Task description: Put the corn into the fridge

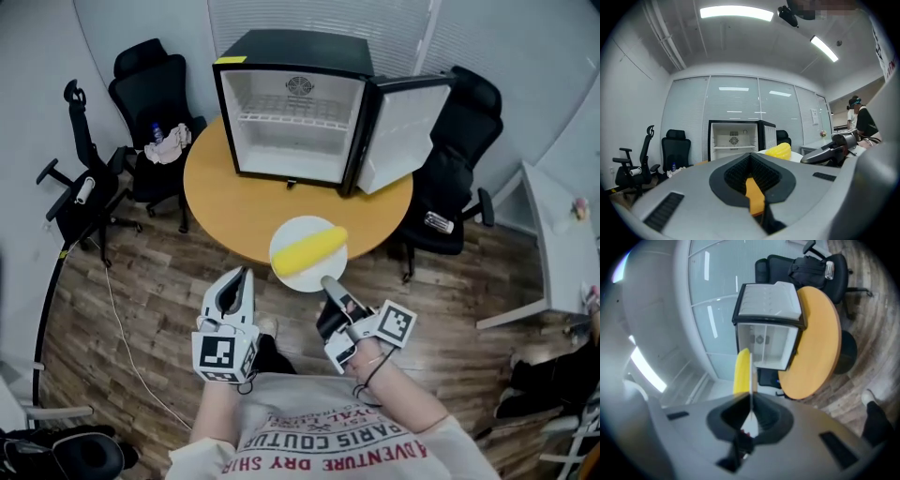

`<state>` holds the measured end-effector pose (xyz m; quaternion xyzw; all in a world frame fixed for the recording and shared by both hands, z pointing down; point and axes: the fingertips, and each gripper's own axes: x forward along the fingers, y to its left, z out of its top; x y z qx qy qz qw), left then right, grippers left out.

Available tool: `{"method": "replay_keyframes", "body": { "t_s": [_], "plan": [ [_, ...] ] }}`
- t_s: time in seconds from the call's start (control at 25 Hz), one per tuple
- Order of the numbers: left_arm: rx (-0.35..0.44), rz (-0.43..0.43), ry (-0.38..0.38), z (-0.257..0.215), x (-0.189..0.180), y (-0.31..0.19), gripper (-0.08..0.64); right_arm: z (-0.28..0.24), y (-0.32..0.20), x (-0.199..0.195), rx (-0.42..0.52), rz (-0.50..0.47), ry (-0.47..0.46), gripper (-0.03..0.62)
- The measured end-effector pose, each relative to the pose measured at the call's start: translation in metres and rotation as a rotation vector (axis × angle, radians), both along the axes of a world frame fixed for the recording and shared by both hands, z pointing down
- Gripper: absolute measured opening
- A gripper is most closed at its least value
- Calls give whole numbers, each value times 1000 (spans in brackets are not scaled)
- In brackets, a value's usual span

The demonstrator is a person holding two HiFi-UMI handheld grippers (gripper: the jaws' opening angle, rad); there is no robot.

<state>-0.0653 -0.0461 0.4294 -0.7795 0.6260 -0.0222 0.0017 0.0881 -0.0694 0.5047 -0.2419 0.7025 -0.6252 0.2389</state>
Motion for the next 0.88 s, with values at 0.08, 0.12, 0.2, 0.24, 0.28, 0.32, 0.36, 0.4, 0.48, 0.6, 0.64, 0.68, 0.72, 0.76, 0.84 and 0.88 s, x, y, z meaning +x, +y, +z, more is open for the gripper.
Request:
{"method": "replay_keyframes", "body": {
  "t_s": [0.08,0.12,0.2,0.24,0.28,0.32,0.36,0.4,0.48,0.6,0.64,0.68,0.72,0.76,0.84,0.88],
  "plan": [
    [3,36,-6,-5,-15,-32,29,-3,-27,-16,-1,19,-4,38],
    [3,53,-12,-7,-22,-49,29,-5,-41,-25,-2,31,-6,38],
    [-1,87,-23,-10,-37,-82,29,-9,-69,-41,-2,60,-9,38],
    [-1,103,-26,-11,-44,-98,29,-10,-83,-49,0,76,-10,38],
    [-1,119,-27,-13,-52,-114,29,-11,-96,-56,0,91,-10,38],
    [0,134,-27,-15,-59,-129,29,-12,-109,-63,-2,106,-11,38],
    [2,150,-28,-17,-65,-144,29,-12,-121,-69,-6,122,-13,38],
    [5,164,-31,-19,-71,-157,29,-12,-133,-74,-9,138,-16,39],
    [9,189,-38,-22,-82,-183,29,-13,-156,-83,-15,169,-19,38],
    [8,216,-45,-24,-98,-215,29,-15,-186,-93,-9,206,-20,40],
    [5,223,-45,-24,-103,-223,29,-15,-195,-96,-8,215,-18,40],
    [2,227,-45,-23,-107,-231,29,-16,-203,-99,-9,225,-17,40],
    [-2,229,-42,-22,-111,-239,29,-17,-211,-101,-11,233,-17,40],
    [-5,230,-38,-22,-114,-247,29,-18,-218,-103,-13,240,-19,40],
    [-13,233,-28,-19,-117,-260,29,-18,-232,-105,-20,247,-19,40],
    [-17,234,-25,-18,-117,-265,29,-17,-238,-106,-25,247,-17,40]
  ]
}}
